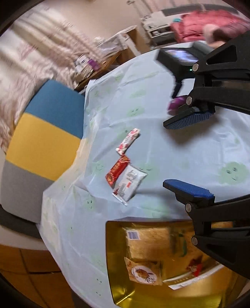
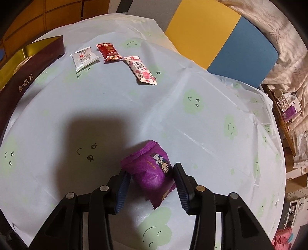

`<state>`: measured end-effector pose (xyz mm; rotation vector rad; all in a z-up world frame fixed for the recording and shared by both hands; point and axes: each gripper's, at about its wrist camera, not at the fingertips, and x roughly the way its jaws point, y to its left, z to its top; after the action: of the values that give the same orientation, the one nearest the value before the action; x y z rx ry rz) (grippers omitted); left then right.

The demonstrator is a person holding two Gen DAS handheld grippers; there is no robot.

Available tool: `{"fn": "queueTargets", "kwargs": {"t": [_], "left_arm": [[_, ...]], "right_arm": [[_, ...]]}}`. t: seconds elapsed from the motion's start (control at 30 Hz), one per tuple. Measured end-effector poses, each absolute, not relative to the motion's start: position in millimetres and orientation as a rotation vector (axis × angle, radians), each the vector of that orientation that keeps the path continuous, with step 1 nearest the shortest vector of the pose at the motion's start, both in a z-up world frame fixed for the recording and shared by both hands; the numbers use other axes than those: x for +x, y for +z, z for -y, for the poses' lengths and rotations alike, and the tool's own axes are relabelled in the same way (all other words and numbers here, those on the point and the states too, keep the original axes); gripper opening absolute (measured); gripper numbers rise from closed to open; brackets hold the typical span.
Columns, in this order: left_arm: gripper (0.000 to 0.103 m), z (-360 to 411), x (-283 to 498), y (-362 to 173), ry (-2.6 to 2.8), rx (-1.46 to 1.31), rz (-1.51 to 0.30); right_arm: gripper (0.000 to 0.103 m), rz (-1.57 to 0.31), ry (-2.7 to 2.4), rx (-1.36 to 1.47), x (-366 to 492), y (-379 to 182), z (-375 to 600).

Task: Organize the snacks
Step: 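Grasp the white sachet with the left tool while the right tool holds the purple pack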

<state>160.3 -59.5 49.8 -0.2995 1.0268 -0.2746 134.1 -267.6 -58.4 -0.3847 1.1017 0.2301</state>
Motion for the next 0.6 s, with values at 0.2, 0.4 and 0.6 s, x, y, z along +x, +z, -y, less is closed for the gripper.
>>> {"fn": "queueTargets", "kwargs": {"t": [0.2,0.4,0.6], "left_arm": [[0.054,64.0,215.3,28.3,-0.174,-0.402,-1.128],[0.053,62.1,254.2,-1.8,-0.035,-0.471,-1.203],[0.053,60.7,276.3,-21.6,0.068,-0.48,-1.238]], "right_arm": [[0.047,-1.117,0.237,-0.403,132.8,-56.8,259.5],[0.048,-1.118,0.276,-0.393,132.1,-48.8,256.1],[0.048,-1.111,0.29,-0.405,130.5,-45.6,252.2]]}}
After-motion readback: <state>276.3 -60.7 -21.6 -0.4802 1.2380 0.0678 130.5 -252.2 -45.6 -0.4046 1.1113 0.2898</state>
